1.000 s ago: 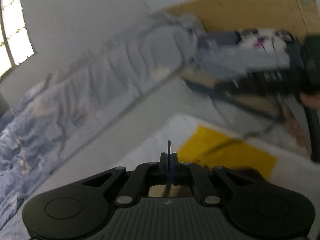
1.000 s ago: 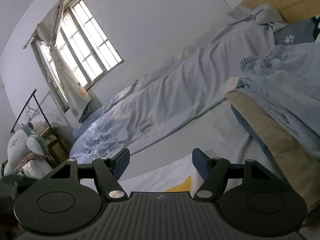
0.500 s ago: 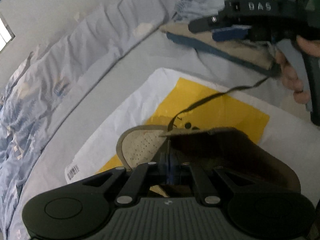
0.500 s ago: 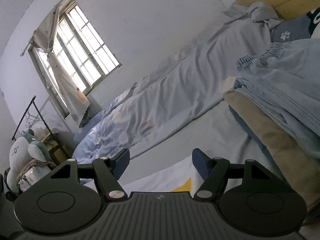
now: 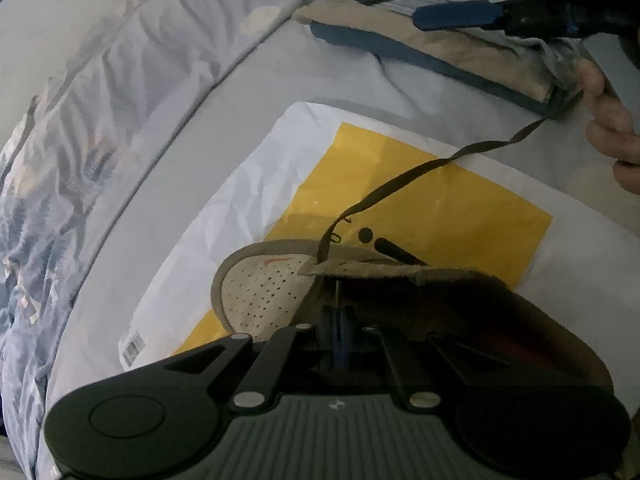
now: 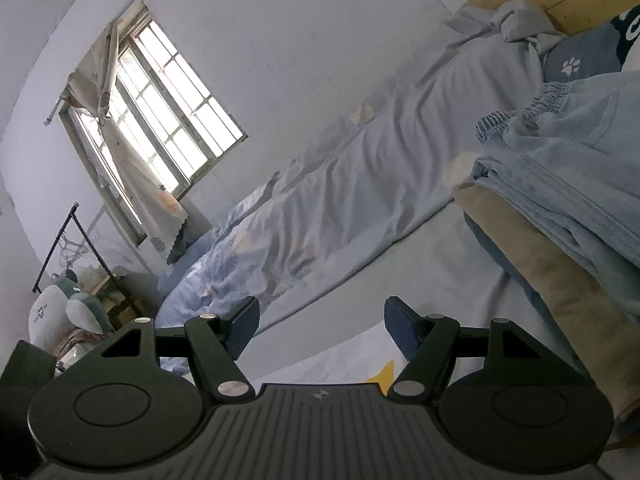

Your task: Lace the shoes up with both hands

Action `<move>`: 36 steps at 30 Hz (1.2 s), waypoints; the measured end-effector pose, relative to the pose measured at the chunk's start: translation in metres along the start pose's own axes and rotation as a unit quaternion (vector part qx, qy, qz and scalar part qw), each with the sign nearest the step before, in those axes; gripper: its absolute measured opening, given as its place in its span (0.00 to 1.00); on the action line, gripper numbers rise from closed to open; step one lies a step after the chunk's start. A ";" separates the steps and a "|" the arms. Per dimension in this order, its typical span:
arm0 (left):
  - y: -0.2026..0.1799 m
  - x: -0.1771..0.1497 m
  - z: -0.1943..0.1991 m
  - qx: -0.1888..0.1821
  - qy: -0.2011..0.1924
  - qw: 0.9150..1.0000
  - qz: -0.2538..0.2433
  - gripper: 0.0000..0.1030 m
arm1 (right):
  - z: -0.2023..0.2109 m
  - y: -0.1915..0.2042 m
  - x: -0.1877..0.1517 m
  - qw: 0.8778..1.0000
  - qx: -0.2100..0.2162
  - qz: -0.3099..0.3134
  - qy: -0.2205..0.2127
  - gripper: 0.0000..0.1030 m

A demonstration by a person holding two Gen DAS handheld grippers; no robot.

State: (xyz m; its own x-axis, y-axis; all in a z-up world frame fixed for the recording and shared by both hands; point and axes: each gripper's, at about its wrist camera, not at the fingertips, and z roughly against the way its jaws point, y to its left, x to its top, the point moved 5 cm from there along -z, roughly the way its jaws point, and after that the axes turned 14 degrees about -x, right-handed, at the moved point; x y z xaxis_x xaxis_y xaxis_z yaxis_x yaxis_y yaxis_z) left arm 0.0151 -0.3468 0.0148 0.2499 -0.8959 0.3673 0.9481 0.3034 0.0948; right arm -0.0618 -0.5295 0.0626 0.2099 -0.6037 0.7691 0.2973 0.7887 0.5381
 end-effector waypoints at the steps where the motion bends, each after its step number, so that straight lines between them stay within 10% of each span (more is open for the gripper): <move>1: -0.001 0.001 -0.001 0.000 0.002 1.000 0.000 0.00 | 0.000 0.000 0.000 1.000 0.000 -0.001 0.001 0.69; 36: 0.003 0.001 -0.003 -0.003 -0.010 1.000 0.027 0.00 | 0.002 0.007 -0.002 1.000 0.005 0.011 0.008 0.69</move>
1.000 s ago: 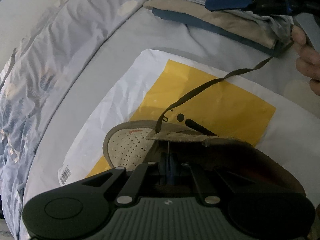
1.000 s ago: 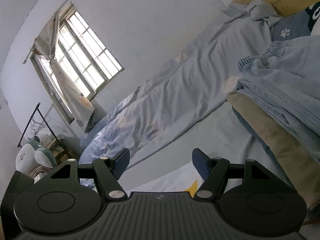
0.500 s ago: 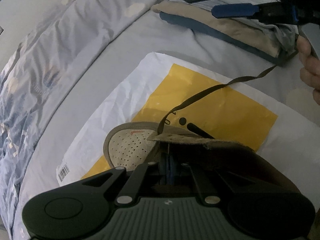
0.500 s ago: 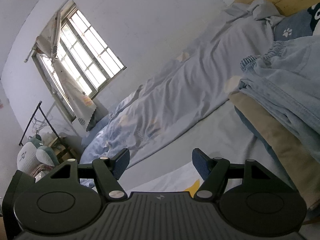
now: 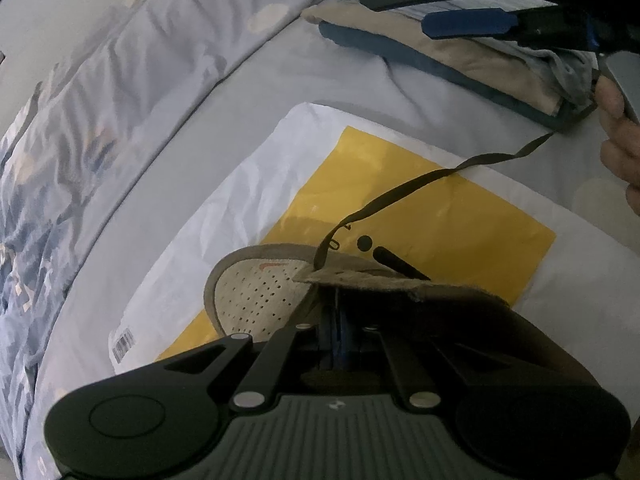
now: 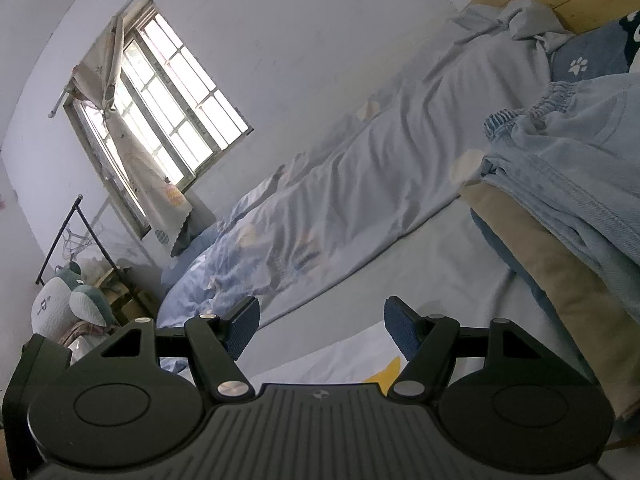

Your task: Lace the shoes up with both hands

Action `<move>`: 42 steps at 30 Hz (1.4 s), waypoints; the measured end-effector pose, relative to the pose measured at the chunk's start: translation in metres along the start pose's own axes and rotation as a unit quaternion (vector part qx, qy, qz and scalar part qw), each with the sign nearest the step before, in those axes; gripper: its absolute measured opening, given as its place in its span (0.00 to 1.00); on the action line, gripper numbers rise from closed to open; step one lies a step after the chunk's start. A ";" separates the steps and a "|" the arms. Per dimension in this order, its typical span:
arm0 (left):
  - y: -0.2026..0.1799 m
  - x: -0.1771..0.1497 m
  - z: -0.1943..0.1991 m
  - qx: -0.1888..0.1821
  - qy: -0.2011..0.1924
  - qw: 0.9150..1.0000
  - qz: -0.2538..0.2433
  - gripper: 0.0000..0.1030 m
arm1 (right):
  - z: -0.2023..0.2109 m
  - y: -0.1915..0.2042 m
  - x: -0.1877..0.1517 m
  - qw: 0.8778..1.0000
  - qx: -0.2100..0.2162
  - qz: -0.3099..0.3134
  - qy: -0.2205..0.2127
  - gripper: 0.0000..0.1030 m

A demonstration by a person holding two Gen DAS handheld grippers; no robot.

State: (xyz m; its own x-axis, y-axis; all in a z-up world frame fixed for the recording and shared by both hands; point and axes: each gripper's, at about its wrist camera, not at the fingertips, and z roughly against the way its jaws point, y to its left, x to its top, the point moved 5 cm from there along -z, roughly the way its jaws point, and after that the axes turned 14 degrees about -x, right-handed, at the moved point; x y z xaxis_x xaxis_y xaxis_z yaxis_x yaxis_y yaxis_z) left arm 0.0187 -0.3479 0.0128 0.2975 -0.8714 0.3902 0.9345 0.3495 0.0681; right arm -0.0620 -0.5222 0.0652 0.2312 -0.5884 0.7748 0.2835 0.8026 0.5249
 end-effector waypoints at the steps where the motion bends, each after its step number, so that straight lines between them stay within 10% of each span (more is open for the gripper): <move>1: 0.000 0.000 0.000 0.000 0.001 1.000 0.002 0.00 | 0.000 0.000 0.000 1.000 0.000 0.000 0.000 0.69; 42: -0.001 0.001 0.001 0.003 -0.002 1.000 -0.003 0.00 | -0.003 0.000 0.001 1.000 -0.001 0.002 0.005 0.69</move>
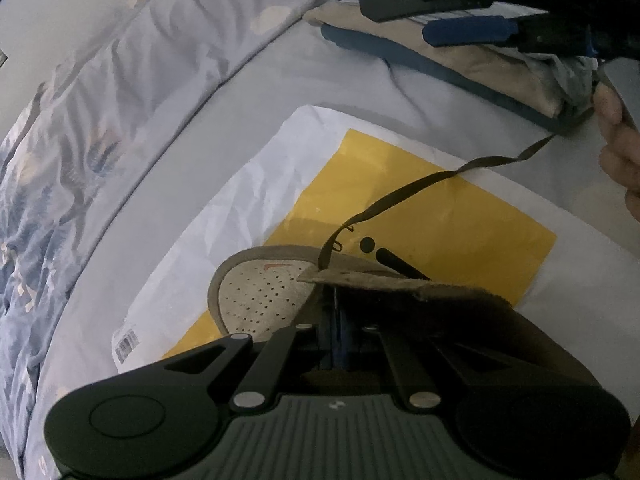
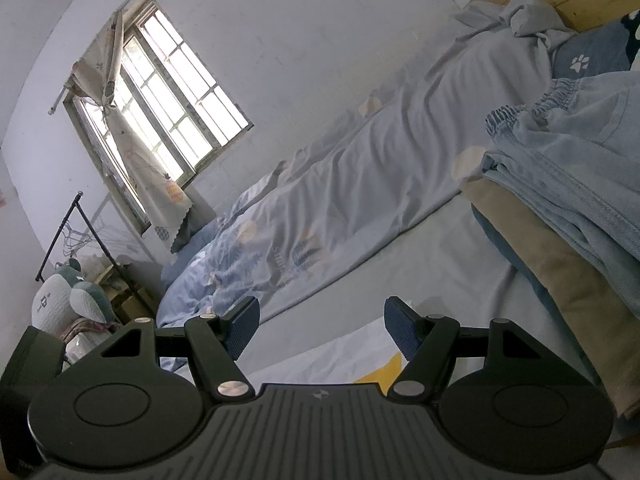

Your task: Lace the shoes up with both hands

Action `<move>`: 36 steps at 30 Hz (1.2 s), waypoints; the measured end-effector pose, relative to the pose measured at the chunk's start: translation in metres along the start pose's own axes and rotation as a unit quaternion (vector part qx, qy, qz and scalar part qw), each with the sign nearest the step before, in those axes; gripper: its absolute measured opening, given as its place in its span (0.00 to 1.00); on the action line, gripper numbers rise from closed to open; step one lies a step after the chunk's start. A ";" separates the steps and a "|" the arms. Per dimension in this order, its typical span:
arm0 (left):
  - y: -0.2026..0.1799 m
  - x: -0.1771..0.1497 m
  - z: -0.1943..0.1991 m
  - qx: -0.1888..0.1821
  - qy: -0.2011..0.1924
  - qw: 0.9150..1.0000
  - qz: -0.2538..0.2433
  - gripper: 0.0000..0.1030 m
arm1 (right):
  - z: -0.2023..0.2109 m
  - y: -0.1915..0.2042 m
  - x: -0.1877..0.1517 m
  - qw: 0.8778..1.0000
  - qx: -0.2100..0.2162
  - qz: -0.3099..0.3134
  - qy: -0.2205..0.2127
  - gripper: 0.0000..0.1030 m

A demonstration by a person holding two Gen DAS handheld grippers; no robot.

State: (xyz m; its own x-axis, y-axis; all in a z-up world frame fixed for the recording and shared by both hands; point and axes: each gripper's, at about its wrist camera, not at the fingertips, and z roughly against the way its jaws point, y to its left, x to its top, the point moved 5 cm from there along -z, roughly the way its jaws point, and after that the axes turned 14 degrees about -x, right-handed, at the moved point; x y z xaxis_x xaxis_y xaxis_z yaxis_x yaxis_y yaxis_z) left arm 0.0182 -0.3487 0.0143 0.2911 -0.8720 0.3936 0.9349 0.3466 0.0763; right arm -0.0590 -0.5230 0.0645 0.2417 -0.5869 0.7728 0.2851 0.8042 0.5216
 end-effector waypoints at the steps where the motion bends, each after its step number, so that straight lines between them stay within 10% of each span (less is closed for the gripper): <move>1: 0.000 0.000 -0.001 -0.001 0.001 1.000 -0.001 0.00 | 0.000 0.000 0.000 1.000 0.000 0.000 0.000 0.69; 36: -0.005 -0.001 0.015 0.005 -0.025 1.000 0.002 0.01 | -0.004 -0.001 0.000 1.000 0.003 0.004 0.004 0.69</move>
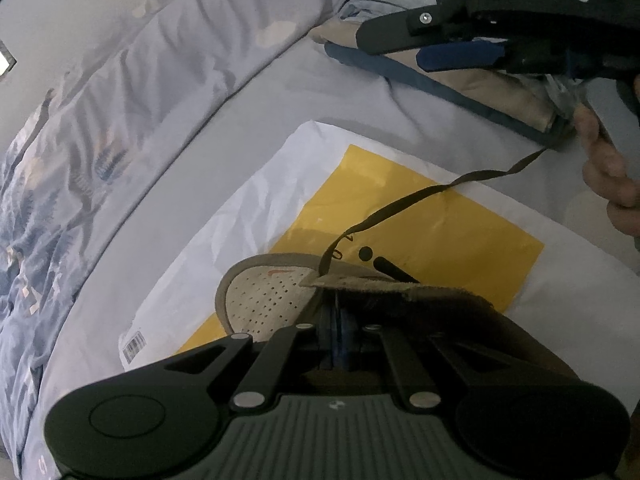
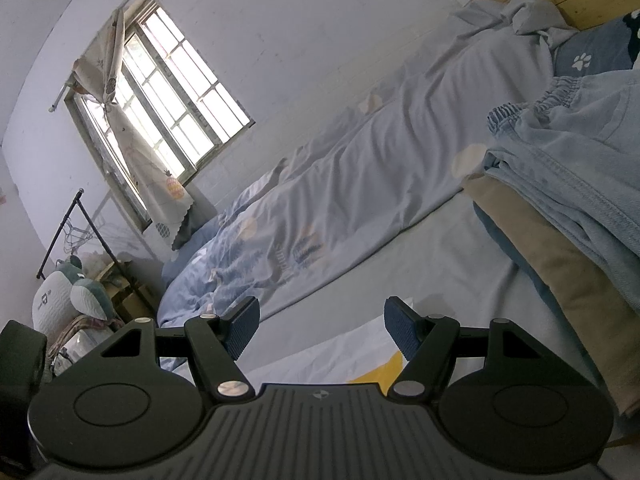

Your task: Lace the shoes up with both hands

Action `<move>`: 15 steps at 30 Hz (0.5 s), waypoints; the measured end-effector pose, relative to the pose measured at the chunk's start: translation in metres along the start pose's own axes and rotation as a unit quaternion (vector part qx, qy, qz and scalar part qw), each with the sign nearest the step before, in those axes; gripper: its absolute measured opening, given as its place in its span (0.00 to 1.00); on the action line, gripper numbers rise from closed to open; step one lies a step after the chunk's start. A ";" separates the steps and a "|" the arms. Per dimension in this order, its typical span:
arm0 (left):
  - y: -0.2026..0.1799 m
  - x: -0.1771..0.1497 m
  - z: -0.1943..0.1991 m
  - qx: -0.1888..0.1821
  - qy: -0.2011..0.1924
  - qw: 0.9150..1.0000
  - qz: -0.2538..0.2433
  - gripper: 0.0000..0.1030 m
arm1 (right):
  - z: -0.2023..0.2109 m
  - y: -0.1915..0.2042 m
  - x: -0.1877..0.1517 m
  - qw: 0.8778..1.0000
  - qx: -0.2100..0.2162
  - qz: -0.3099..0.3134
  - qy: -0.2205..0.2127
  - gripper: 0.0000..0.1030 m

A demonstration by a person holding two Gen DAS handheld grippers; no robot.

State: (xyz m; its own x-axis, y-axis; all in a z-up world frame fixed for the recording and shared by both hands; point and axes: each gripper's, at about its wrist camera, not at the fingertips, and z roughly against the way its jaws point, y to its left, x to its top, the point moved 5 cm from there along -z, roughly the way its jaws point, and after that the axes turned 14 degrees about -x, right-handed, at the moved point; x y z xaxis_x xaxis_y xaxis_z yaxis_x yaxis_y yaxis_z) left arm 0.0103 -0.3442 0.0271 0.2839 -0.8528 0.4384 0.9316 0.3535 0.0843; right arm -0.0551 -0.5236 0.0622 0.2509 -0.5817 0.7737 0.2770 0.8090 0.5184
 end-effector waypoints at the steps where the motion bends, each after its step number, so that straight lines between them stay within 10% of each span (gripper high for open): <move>1: 0.000 0.000 0.000 0.000 -0.001 1.000 0.000 0.01 | 0.000 0.000 0.000 1.000 0.000 0.000 0.000 0.69; 15: 0.002 0.000 -0.016 0.005 0.007 1.000 0.003 0.01 | 0.000 0.001 -0.002 1.000 0.000 0.005 0.003 0.69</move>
State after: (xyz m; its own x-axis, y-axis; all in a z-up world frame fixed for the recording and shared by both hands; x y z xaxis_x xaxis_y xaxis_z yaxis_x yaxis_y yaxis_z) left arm 0.0155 -0.3496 0.0125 0.2919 -0.8564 0.4259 0.9281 0.3613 0.0904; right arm -0.0550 -0.5213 0.0613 0.2590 -0.5747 0.7763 0.2746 0.8144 0.5113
